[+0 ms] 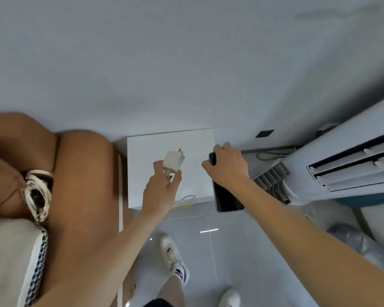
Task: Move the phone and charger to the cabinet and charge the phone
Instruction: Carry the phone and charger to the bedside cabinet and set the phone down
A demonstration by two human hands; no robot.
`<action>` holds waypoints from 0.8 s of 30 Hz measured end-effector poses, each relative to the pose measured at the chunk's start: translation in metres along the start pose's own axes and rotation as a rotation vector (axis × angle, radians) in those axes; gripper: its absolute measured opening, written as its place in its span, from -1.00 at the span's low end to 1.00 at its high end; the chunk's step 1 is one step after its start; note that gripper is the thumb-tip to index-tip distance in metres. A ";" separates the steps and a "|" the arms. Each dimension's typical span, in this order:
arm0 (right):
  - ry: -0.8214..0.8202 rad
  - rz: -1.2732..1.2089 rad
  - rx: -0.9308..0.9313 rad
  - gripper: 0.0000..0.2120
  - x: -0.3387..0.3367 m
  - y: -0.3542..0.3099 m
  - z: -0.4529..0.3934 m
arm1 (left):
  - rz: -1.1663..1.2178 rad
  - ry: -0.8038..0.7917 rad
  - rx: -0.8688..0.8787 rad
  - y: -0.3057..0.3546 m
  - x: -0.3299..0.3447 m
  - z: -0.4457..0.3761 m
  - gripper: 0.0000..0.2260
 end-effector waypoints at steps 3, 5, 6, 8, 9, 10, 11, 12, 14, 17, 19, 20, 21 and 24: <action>-0.018 0.012 -0.023 -0.64 0.032 -0.006 -0.051 | -0.006 0.004 -0.028 -0.021 0.011 -0.038 -0.62; -0.028 0.016 -0.033 -0.64 0.056 -0.004 -0.082 | -0.010 0.015 -0.043 -0.034 0.022 -0.061 -0.60; -0.030 0.013 -0.034 -0.65 0.069 -0.002 -0.097 | -0.010 0.021 -0.053 -0.042 0.029 -0.072 -0.60; -0.034 -0.017 -0.023 -0.66 0.095 0.004 -0.126 | -0.009 0.038 -0.069 -0.057 0.042 -0.093 -0.61; -0.042 -0.039 -0.015 -0.67 0.109 0.008 -0.139 | -0.013 0.049 -0.077 -0.065 0.049 -0.102 -0.61; -0.051 -0.060 -0.006 -0.67 0.124 0.011 -0.153 | -0.017 0.059 -0.081 -0.074 0.055 -0.110 -0.61; -0.057 -0.074 -0.003 -0.66 0.139 0.015 -0.166 | -0.019 0.066 -0.077 -0.083 0.062 -0.118 -0.60; -0.060 -0.082 -0.005 -0.66 0.154 0.017 -0.179 | -0.022 0.072 -0.074 -0.093 0.069 -0.126 -0.60; -0.063 -0.076 -0.007 -0.65 0.183 0.022 -0.203 | -0.028 0.067 -0.083 -0.114 0.085 -0.142 -0.60; -0.076 -0.043 -0.043 -0.66 0.222 0.026 -0.231 | -0.038 0.046 -0.099 -0.145 0.108 -0.163 -0.61; -0.075 -0.033 -0.068 -0.70 0.241 0.025 -0.247 | -0.035 0.051 -0.103 -0.160 0.118 -0.178 -0.61; -0.075 -0.029 -0.071 -0.71 0.248 0.025 -0.254 | -0.032 0.058 -0.107 -0.165 0.122 -0.186 -0.61; -0.077 -0.030 -0.075 -0.72 0.256 0.025 -0.259 | -0.022 0.062 -0.121 -0.170 0.126 -0.193 -0.61; -0.057 -0.006 -0.126 -0.72 0.276 0.021 -0.275 | 0.051 0.073 -0.153 -0.180 0.133 -0.213 -0.61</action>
Point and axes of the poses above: each hand's wrist, its own z-axis away from the middle knuckle, its own x-axis out of the palm, y = z × x, the point moved 4 cm from there along -z, towards the middle knuckle, and after that the axes turned 10 degrees about -x, right-handed, at the moved point
